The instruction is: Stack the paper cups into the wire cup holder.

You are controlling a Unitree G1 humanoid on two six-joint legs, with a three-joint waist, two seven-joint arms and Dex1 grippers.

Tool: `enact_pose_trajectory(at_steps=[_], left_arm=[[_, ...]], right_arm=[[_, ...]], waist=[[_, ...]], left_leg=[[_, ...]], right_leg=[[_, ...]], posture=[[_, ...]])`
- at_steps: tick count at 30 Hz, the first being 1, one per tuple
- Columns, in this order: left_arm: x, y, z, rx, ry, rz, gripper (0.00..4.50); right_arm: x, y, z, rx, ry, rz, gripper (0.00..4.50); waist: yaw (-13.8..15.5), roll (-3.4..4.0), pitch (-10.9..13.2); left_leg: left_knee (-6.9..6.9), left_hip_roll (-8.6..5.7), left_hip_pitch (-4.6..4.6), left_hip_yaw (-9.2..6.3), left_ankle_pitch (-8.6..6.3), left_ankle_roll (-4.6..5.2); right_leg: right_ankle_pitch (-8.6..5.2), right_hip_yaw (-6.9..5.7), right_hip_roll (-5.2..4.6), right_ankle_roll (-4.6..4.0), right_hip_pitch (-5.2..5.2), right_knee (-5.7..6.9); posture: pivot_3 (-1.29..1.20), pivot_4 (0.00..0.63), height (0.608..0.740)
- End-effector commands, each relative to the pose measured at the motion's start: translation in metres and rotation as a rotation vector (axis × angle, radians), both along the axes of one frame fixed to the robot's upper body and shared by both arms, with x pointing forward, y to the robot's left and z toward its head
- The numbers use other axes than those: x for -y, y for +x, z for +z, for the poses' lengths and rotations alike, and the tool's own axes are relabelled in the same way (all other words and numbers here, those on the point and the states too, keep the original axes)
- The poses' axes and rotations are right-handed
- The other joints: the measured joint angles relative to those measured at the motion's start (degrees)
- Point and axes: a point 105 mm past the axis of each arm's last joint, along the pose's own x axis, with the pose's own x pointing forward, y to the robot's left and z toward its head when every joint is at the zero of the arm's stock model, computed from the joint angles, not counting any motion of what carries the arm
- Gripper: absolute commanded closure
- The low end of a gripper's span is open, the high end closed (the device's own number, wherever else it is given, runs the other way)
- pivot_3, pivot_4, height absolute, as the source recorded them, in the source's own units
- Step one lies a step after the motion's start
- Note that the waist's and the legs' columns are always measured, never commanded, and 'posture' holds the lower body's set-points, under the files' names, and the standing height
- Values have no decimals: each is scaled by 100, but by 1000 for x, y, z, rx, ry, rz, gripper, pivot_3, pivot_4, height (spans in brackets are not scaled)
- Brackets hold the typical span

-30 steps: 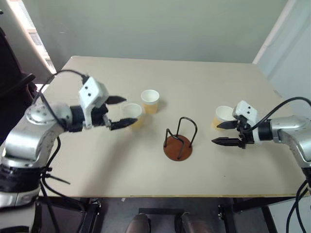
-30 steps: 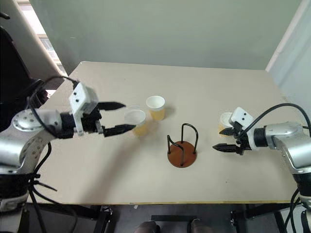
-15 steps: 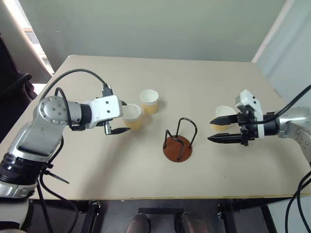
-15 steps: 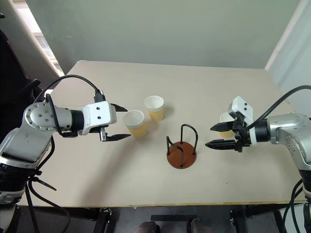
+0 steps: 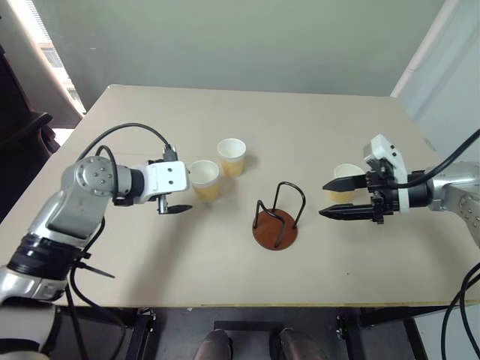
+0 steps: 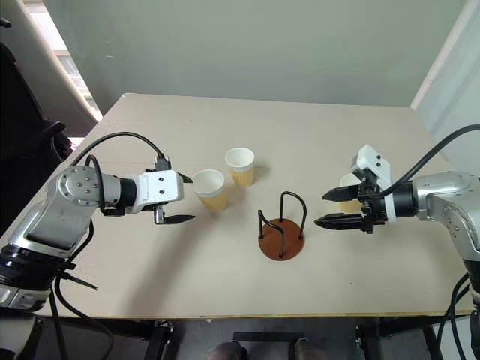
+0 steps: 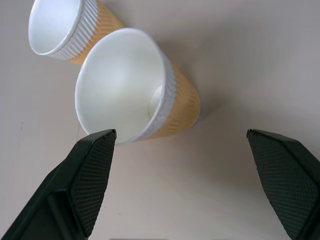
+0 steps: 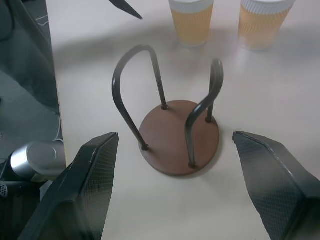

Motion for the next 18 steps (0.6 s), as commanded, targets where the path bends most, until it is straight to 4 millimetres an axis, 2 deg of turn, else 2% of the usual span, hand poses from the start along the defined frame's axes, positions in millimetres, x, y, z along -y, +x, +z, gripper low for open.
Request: enact_pose_trajectory(at_steps=[1, 6, 18], left_arm=[[5, 7, 16, 82, 5, -20, 0], [16, 12, 24, 120, -11, -62, 0], [22, 14, 13, 93, 23, -130, 0]], right_arm=[[-2, -3, 12, 52, 11, 12, 713], [-1, -4, 14, 57, 14, 13, 713], [-3, -1, 33, 245, 123, 68, 713]], waist=[[0, 0, 0], [3, 0, 0], [-12, 0, 0]], left_leg=[[0, 0, 0, 0, 0, 0], [1, 0, -2, 0, 0, 0], [8, 0, -1, 0, 0, 1]], right_leg=[[0, 0, 0, 0, 0, 0], [1, -1, 0, 1, 0, 0], [3, -1, 1, 5, 1, 5]], posture=[[0, 150, 740], [0, 150, 740], [0, 150, 740]])
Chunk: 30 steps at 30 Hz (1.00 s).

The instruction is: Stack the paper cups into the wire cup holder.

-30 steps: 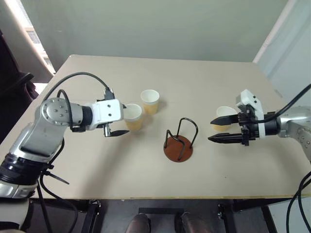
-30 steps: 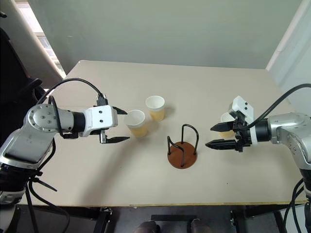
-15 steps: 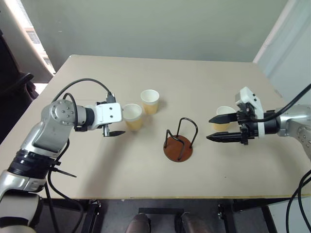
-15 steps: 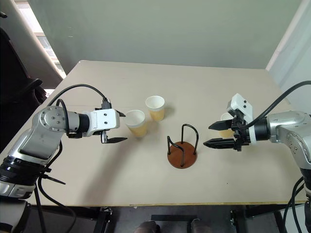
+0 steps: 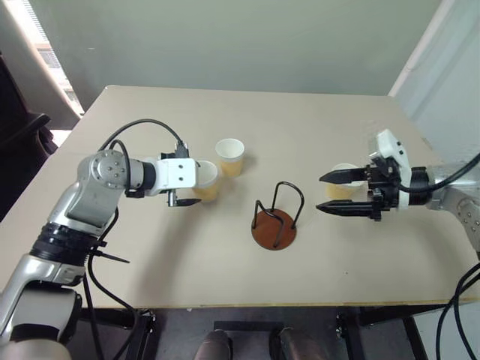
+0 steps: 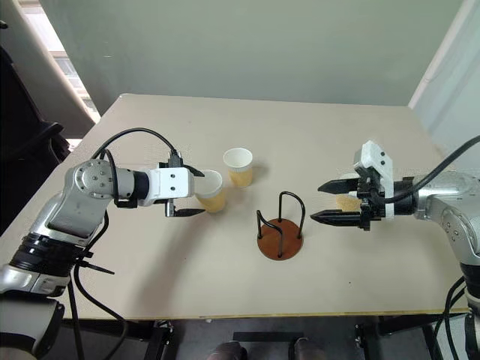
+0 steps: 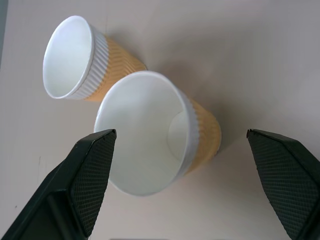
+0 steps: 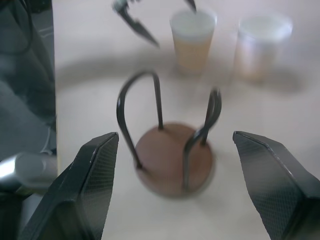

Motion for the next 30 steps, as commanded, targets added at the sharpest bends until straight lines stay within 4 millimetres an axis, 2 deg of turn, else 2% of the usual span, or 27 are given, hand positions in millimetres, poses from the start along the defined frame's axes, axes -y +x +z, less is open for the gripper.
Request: enact_pose_trajectory(at_steps=[1, 3, 9, 13, 14, 23, 29, 30], left_arm=[[4, 2, 11, 39, 6, -25, 172], [5, 3, 9, 41, 10, -38, 579], [15, 2, 16, 26, -20, -109, 2741], [25, -9, 26, -39, -67, -180, 4241], [26, -12, 29, -56, -73, -191, 4489], [29, -32, 43, -144, -109, -236, 4489], [18, -22, 44, -84, -32, -159, 4489], [16, -21, 44, -79, -19, -148, 4326]], right_arm=[[5, 0, 18, 84, 37, 1, 685], [6, 0, 19, 88, 38, 6, 678], [8, 1, 17, 91, 24, 12, 678], [11, 2, 19, 85, 15, 19, 678], [11, 2, 19, 87, 13, 21, 678], [12, 6, 22, 79, 22, 15, 678], [12, 7, 20, 63, 20, 16, 678], [12, 7, 20, 61, 19, 17, 678]], waist=[[5, 0, 0], [14, 0, 0], [15, 0, 0], [13, 0, 0], [13, 0, 0], [7, 0, 0], [10, 0, 0], [10, 0, 0]], left_leg=[[1, 0, 0, 0, 0, 0], [2, 0, 0, 0, 0, 0], [3, 0, -1, 0, 0, 0], [3, -1, -2, 1, 0, 0], [2, -1, -2, 1, 0, 0], [3, -1, -2, 1, 0, 0], [4, 0, 0, 1, 0, 1], [4, 0, 0, 1, 1, 1]], right_leg=[[1, 0, 0, 1, 0, 0], [1, 0, 0, 2, 2, 0], [2, 0, 0, 3, 2, 0], [2, 0, 0, 3, 2, -2], [2, 0, 0, 3, 2, -2], [2, 0, 0, 4, 1, 0], [2, 0, 0, 4, 2, 1], [2, 1, 0, 4, 2, 2]], posture=[[0, 150, 740], [0, 150, 740], [0, 150, 740], [0, 150, 740], [0, 150, 740], [0, 150, 740], [0, 150, 740], [0, 150, 740]])
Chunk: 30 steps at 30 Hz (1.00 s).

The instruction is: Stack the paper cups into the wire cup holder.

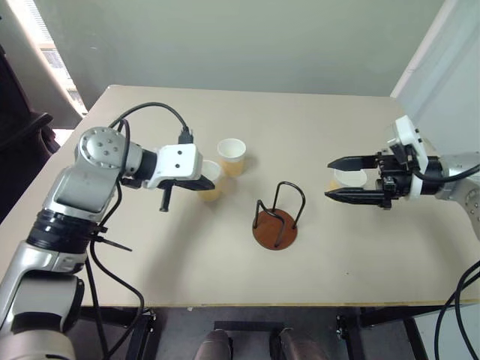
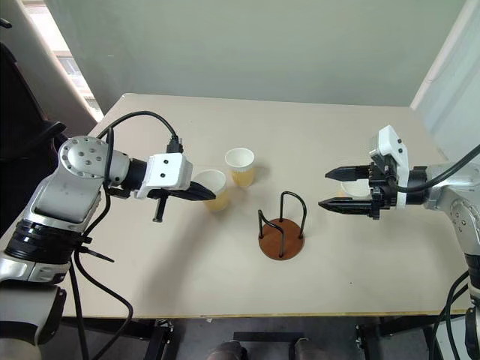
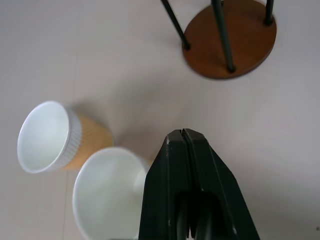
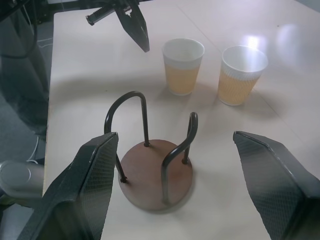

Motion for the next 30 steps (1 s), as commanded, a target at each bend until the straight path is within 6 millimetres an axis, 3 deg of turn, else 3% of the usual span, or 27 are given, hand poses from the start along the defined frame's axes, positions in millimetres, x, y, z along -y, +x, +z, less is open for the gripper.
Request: enact_pose_trajectory(at_steps=[1, 11, 30], left_arm=[[-6, 5, 14, 88, 47, 35, 4136], [-12, 13, 7, 148, 131, 35, 776], [-9, 38, -20, 187, 244, 6, 776]], right_arm=[[-2, -2, 10, 39, -9, 16, 678], [-2, -3, 9, 28, -8, 18, 678], [-1, -5, 7, 17, -3, 5, 678]], waist=[[0, 0, 0], [0, 0, 0], [14, 0, 0]], left_leg=[[0, 0, 0, 0, 0, 0], [0, 0, -1, 0, -2, 3], [0, 0, -1, 0, -3, 5]], right_leg=[[0, 0, 0, 0, 0, 0], [0, 0, 0, 0, 0, -2], [0, 0, -2, 0, 0, -1]], posture=[[0, 150, 740], [0, 150, 740], [0, 150, 740]])
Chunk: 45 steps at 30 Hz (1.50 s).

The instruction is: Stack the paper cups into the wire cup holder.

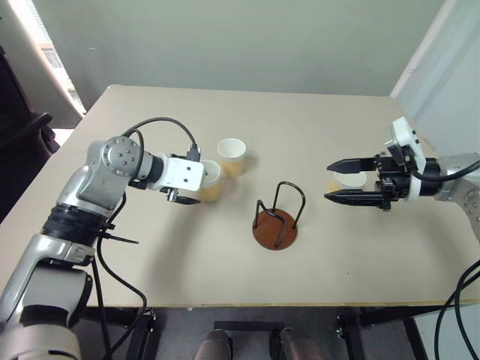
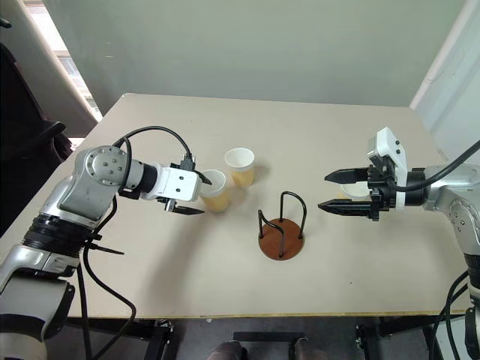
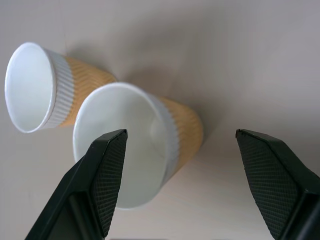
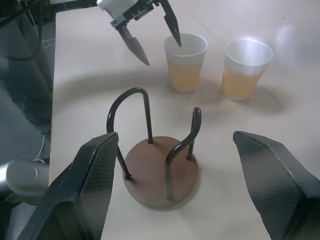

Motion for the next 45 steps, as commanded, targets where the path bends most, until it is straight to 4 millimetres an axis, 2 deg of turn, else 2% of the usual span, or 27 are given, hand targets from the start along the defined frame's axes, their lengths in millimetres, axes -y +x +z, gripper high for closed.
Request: enact_pose_trajectory(at_steps=[1, 4, 13, 19, 24, 27, 31, 38, 41, 45], left_arm=[[5, 7, 8, 58, 1, -19, 776], [8, 12, 6, 73, 0, -28, 1349], [8, 13, 5, 50, 8, -48, 4455], [9, 4, 8, 4, -5, -73, 4484], [17, -15, 17, -86, -53, -116, 4484], [27, -29, 30, -146, -111, -160, 4484], [55, -50, 63, -236, -246, -255, 4484], [88, -61, 107, -273, -320, -375, 4484], [107, -70, 116, -340, -349, -448, 4484], [125, -79, 113, -440, -343, -513, 4484]], right_arm=[[0, -4, 10, 46, 3, 6, 678], [0, -4, 10, 46, 3, 4, 678], [2, -6, 9, 41, 5, -7, 678], [3, -7, 9, 36, 6, -5, 678], [4, -9, 13, 33, 11, 10, 678], [6, -9, 17, 26, 14, 9, 678], [9, -11, 21, 28, 8, 11, 678], [14, -18, 23, 41, -24, 22, 678], [16, -21, 24, 47, -32, 22, 678], [19, -22, 25, 66, -41, -2, 678]], waist=[[1, 0, 0], [-3, 0, 0], [-4, 0, 0], [1, 0, 0], [-3, 0, 0], [1, 0, 0], [27, 0, 0], [37, 3, -1], [44, 4, 0], [39, 7, 0]], left_leg=[[0, 0, -1, 0, 0, 0], [0, 0, 0, 0, 0, 0], [0, -1, -2, 1, 0, 0], [3, -3, -4, 1, 0, 0], [3, -3, -9, 1, 0, 0], [4, -3, -11, 1, 0, -1], [15, -3, -19, 1, 0, -1], [52, -3, -28, 2, -15, 26], [59, -3, -29, 2, -20, 34], [67, -3, -32, 4, -25, 42]], right_leg=[[0, 0, 0, 0, 0, 0], [0, 0, 0, 1, 0, 0], [0, -1, 1, 3, 0, -2], [1, -1, 1, 7, 1, -4], [0, -2, 1, 8, 0, -8], [0, -2, 2, 10, 0, -11], [5, -2, 2, 18, 0, -15], [13, 1, -3, 31, 7, -19], [14, 1, -4, 33, 12, -21], [18, 2, -4, 41, 17, -32]], posture=[[0, 150, 740], [0, 150, 740], [0, 150, 740], [0, 150, 740], [0, 150, 740], [0, 150, 740], [0, 150, 740], [0, 150, 740], [0, 150, 740], [0, 150, 740]])
